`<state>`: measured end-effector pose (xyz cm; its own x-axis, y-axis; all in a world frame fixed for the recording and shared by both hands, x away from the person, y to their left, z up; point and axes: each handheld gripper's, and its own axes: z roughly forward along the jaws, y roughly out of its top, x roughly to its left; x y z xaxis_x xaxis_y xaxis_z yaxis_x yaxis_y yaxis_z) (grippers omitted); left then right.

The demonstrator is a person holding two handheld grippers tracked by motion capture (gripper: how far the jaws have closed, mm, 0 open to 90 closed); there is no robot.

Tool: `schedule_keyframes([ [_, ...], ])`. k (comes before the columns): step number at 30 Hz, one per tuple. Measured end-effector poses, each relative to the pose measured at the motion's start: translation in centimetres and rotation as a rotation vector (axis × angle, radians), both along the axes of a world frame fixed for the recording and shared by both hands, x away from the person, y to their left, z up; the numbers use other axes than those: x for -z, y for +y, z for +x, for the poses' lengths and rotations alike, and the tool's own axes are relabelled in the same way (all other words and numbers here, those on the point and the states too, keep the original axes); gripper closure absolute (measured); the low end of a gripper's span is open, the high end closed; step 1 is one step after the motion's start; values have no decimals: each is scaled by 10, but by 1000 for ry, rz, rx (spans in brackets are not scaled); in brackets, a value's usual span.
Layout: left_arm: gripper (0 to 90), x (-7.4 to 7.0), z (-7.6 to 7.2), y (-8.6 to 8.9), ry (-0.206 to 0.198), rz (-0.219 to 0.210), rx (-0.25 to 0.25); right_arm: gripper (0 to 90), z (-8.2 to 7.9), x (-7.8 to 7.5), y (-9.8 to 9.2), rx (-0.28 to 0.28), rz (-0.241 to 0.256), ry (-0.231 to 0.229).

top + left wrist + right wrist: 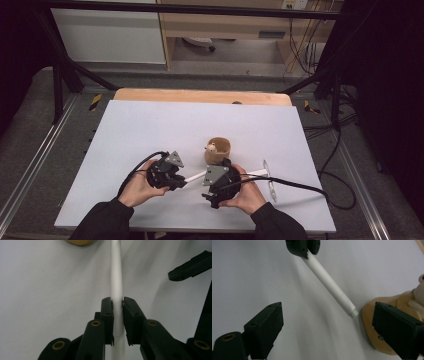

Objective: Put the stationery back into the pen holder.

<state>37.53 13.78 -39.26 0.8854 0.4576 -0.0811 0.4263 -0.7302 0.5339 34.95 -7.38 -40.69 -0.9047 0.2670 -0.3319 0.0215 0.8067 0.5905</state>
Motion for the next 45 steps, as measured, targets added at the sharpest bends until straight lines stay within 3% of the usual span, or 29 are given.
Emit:
schedule_keyframes([
  [3,782,-2,2,-4,6,4,0,145,-1,-1,2,-39,-1,-41],
  [10,783,-8,3,-13,15,23,17,228,-2,0,8,-127,-93,-132],
  [14,782,-13,5,-18,14,32,25,271,-3,1,7,-156,-105,-158],
  [27,783,-17,7,-39,28,63,50,461,-3,5,4,-279,-209,-310],
  [37,782,-18,8,-51,33,71,62,629,-4,4,1,-336,-235,-388],
  [45,783,-18,7,-56,41,67,63,711,-6,5,0,-380,-264,-415],
])
